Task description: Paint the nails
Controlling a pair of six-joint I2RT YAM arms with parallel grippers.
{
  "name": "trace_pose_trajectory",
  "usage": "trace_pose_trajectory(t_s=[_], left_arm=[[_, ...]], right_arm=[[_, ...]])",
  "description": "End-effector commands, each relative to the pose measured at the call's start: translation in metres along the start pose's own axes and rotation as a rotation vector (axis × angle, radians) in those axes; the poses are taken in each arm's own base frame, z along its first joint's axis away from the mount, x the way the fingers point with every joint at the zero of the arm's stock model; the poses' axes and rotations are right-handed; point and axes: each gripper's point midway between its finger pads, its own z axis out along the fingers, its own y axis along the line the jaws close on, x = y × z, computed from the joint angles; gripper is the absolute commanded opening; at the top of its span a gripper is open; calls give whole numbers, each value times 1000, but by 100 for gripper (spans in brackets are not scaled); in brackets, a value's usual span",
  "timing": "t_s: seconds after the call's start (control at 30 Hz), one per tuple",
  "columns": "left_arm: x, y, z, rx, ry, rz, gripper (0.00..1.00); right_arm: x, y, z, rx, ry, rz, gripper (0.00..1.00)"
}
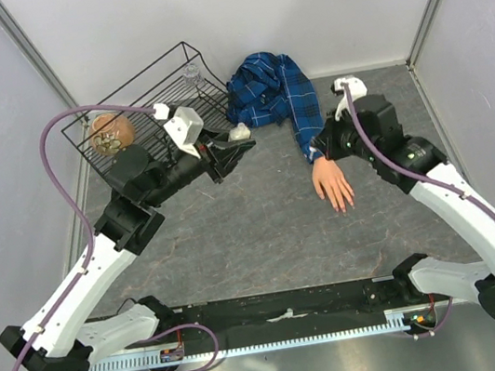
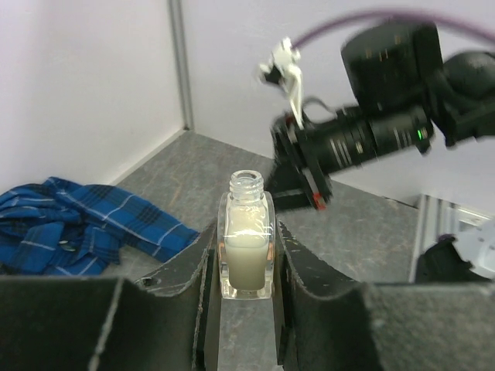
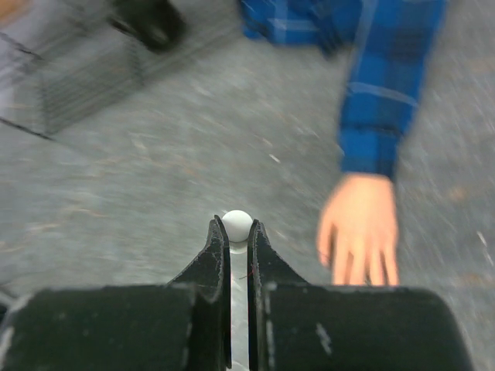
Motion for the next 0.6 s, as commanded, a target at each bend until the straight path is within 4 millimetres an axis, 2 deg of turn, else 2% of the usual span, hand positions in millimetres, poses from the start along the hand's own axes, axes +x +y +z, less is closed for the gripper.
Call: trace_pose_trajectory(t_s=[0.0, 0.03, 0.1, 0.2, 0.33, 0.47, 0.57], left_arm=[[-20, -33, -15, 161, -92, -41, 2], [-21, -37, -18, 178, -97, -53, 2], [-18, -47, -24, 221, -89, -66, 2], [-13, -59, -32, 279, -83, -88, 2], [-6, -67, -37, 319, -65, -122, 2], [-7, -70, -39, 324, -65, -146, 2], [-6, -72, -42, 327, -59, -167, 2]], right_arm=[[-44, 55, -27, -263, -47, -52, 0], [-58, 68, -37, -323, -69, -59, 0], [-68, 76, -46, -351, -77, -50, 0], [-97, 95, -72, -423, -135, -48, 0], [-114, 107, -93, -471, -157, -54, 0], [-98, 90, -85, -375, -88, -20, 0], [-81, 66, -75, -253, -69, 42, 0]])
